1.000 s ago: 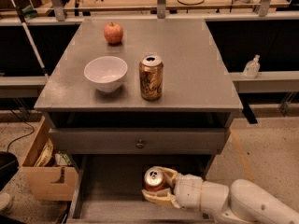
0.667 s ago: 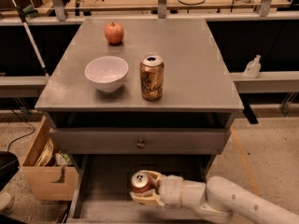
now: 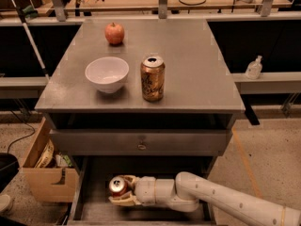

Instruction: Place coke can into middle drawer

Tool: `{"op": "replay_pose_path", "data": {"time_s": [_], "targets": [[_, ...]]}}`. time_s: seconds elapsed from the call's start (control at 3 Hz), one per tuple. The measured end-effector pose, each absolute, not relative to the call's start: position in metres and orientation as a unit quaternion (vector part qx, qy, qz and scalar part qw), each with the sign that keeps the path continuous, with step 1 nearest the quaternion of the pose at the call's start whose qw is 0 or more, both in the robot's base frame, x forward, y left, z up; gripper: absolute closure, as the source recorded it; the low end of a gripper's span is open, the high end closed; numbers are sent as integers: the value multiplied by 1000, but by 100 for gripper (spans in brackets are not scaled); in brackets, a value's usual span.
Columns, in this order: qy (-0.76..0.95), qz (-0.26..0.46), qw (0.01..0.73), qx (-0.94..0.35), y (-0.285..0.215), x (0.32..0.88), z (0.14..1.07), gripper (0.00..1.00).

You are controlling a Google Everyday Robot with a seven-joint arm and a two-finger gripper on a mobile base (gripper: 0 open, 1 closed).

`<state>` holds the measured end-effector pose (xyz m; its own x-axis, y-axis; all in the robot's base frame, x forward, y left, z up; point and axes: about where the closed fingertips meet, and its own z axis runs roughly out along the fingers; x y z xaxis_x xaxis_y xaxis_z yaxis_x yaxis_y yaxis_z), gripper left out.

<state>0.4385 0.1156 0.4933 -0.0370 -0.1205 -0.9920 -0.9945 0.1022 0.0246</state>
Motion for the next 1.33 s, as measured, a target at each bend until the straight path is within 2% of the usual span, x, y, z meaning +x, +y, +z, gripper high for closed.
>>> {"op": "replay_pose_path", "data": {"time_s": [0.67,1.0,1.33], "targets": [[538,481,472,-506,172,448,444,100],[546,475,465,-510,181,450,424,100],[545,476,465,-510,182,449,425,81]]}}
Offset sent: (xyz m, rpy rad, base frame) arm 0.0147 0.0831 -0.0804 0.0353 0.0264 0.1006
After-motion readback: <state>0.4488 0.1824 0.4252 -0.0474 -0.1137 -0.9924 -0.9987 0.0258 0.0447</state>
